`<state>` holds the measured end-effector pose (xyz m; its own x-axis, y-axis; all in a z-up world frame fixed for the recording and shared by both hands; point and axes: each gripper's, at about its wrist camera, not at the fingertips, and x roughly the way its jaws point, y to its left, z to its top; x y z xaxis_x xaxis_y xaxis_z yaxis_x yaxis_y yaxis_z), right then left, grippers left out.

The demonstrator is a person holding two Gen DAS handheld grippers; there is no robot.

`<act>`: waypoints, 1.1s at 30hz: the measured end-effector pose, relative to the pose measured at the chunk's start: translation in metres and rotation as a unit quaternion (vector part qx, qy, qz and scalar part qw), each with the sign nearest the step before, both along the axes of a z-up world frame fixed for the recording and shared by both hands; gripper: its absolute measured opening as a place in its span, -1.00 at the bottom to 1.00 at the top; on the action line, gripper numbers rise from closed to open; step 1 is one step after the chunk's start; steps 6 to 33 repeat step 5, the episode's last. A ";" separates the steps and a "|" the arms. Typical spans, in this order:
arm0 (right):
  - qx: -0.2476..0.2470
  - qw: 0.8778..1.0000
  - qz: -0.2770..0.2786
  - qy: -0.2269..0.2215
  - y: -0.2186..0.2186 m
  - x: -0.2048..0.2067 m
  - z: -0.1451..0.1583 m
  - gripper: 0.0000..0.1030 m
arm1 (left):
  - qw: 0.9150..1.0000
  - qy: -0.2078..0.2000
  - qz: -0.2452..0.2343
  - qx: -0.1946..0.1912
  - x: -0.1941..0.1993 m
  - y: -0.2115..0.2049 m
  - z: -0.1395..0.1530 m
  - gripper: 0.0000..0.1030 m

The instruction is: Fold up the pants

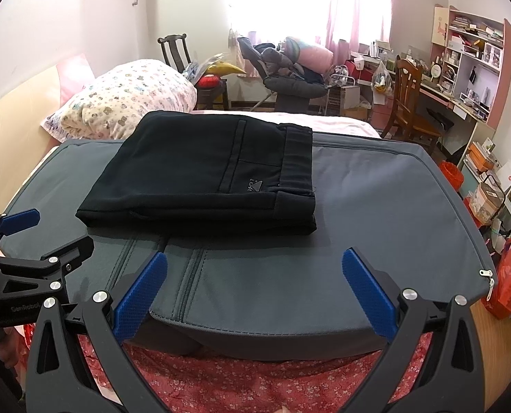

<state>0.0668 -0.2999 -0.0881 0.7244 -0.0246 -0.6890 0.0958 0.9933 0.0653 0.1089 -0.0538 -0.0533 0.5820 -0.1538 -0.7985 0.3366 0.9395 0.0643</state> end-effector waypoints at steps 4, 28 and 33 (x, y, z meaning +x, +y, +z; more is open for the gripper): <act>0.000 1.000 -0.001 0.000 0.000 0.000 0.000 0.97 | 1.000 0.002 0.001 0.002 0.001 0.001 -0.001 0.97; 0.000 1.000 -0.002 0.000 -0.001 0.000 0.000 0.97 | 1.000 0.002 0.001 0.002 0.001 0.001 -0.001 0.97; 0.000 1.000 -0.002 0.000 -0.001 0.000 0.000 0.97 | 1.000 0.002 0.001 0.002 0.001 0.001 -0.001 0.97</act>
